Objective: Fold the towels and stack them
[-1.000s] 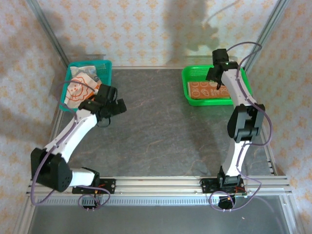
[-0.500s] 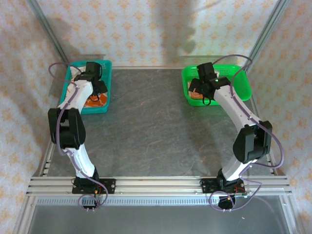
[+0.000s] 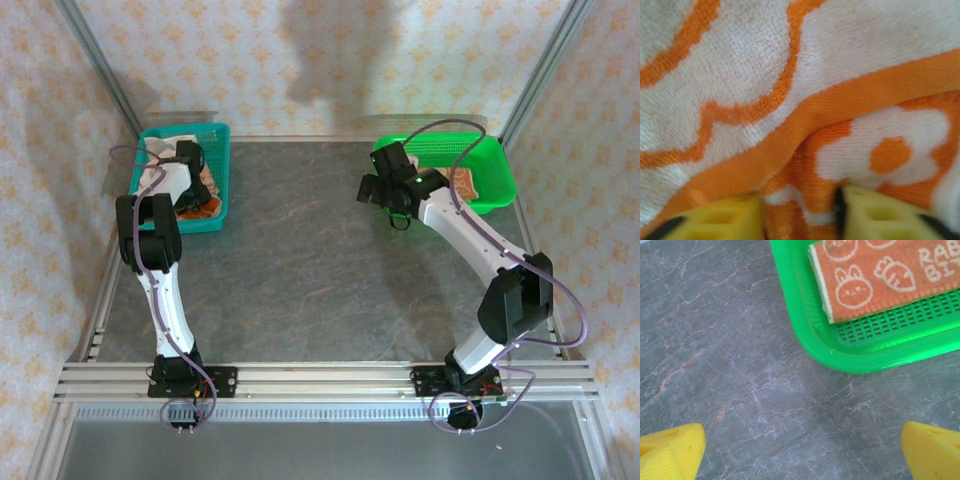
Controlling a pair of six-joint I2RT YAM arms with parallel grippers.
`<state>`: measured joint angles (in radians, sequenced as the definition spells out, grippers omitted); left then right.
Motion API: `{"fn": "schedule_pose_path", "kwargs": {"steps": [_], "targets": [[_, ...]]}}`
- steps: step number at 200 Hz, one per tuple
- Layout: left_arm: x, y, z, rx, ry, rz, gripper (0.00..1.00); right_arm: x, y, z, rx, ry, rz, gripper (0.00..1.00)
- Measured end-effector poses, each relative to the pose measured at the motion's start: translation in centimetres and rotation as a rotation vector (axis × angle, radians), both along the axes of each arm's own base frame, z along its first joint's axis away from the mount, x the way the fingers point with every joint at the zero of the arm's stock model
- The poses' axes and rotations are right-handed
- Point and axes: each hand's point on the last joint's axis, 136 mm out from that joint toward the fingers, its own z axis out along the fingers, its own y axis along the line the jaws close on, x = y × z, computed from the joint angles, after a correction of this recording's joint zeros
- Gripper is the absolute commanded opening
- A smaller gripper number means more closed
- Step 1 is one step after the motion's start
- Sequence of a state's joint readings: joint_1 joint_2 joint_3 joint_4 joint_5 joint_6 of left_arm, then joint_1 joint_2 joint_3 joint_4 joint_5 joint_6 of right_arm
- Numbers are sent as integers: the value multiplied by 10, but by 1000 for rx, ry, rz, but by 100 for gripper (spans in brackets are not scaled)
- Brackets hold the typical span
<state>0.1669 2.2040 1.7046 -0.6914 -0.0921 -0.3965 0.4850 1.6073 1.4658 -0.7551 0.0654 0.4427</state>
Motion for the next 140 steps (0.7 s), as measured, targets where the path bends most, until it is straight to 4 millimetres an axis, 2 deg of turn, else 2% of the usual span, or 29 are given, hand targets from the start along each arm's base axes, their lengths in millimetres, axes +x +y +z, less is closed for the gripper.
{"fn": "schedule_pose_path", "kwargs": {"steps": [5,35,49,61,84,120,140], "targets": [[0,1,0,-3,-3,7,0,0,1,0,2,-1,1,99],[-2,0,7,-13,-16,7,0,0,4,1,6,1,-1,99],[-3,-2,19,-20,-41,11,0,0,5,1,7,1,2,99],[-3,-3,38,-23,-77,15,0,1,7,1,9,0,6,99],[-3,-3,95,-11,-183,22,0,1,12,0,12,3,13,99],[-2,-7,220,1,-438,23,0,-1,19,-3,15,12,25,99],[-10,-12,279,-2,-570,18,0,-3,23,-4,21,14,28,99]]}}
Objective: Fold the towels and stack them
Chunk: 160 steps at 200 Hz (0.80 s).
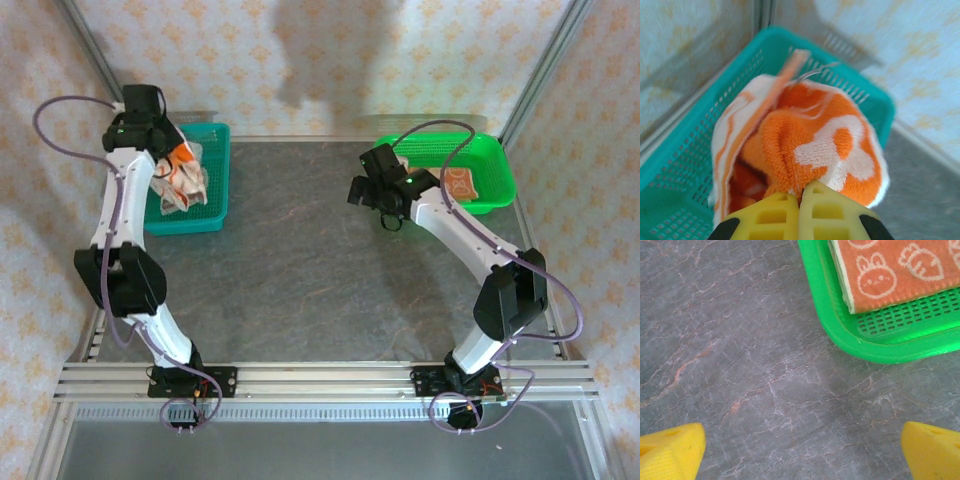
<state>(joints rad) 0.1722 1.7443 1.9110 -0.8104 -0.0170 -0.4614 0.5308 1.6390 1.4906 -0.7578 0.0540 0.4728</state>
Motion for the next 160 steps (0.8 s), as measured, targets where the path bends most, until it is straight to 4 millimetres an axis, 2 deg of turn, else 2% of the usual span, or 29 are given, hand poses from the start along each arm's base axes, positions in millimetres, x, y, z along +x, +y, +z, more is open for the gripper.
{"fn": "schedule_pose_path", "kwargs": {"steps": [20,35,54,68,83,103,130,160], "targets": [[-12,-6,48,-5,-111,-7,0,0,2,1,7,-3,1,99],[-21,-10,75,-8,-177,-16,0,0,4,1,11,-6,1,99],[-30,-12,98,-6,-232,-17,0,0,5,-2,15,-6,-2,99],[-33,-12,105,-2,-248,-16,0,-2,4,-8,11,4,-4,99],[-31,-12,103,-1,-244,-15,0,-4,3,-13,7,17,-5,99],[-20,-10,90,2,-212,-19,0,-7,5,-18,6,27,-2,99],[13,-4,68,0,-168,-23,0,-8,7,-18,5,27,5,99],[48,3,33,-9,-109,-22,0,-9,8,-18,5,27,7,99]]}}
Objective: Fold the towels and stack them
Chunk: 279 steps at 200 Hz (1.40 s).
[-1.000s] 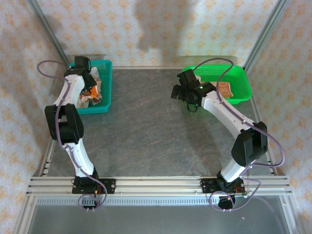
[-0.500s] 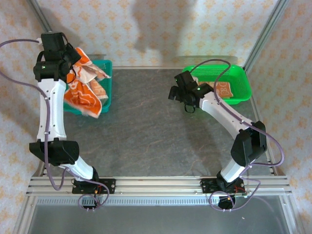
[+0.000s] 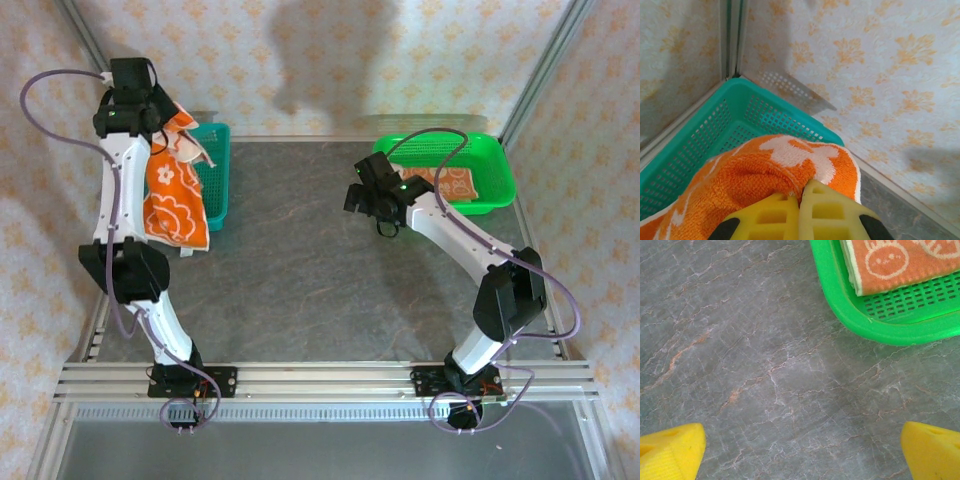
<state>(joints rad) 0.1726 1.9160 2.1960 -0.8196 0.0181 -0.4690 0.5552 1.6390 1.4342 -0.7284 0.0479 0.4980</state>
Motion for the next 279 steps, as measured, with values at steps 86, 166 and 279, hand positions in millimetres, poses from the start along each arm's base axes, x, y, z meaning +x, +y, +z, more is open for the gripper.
{"fn": "schedule_pose_path", "kwargs": {"steps": [86,166,279], "targets": [[13,-3,-124,-45,272,-46,60,-1,1,0,5,3,4,99],[-98,-31,-167,-87,407,-105,59,3,14,-19,36,39,19,99],[-11,-2,-228,-22,455,-97,49,-5,19,-34,25,79,34,99]]}}
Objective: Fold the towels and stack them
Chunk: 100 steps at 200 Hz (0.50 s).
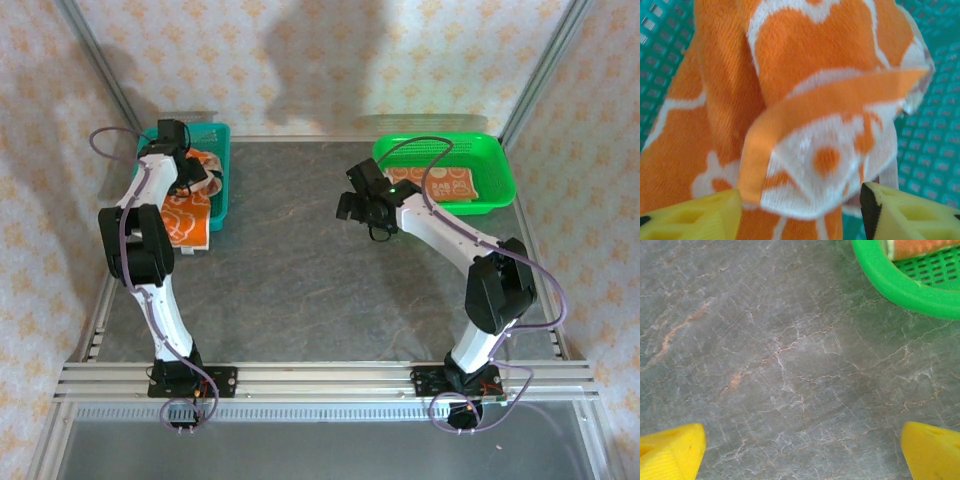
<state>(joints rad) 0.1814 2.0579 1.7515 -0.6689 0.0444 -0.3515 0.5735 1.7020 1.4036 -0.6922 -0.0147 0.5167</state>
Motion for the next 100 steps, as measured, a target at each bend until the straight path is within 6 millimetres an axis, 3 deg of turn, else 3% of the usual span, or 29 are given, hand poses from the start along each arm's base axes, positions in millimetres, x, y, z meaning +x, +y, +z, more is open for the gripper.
{"fn": "schedule_pose_path", "kwargs": {"steps": [27,47,67,83,100], "targets": [[9,3,-15,-1,17,1,0,-1,-2,-2,-9,6,-3,99],[10,4,-12,3,11,3,0,-2,-2,-2,-11,6,-4,99],[7,5,6,12,-22,8,0,-1,-2,-2,-10,5,-3,99],[2,5,35,24,-77,26,0,0,-1,-2,-9,6,-3,99],[-5,5,85,37,-177,46,0,3,2,-2,-7,6,-1,99]]}}
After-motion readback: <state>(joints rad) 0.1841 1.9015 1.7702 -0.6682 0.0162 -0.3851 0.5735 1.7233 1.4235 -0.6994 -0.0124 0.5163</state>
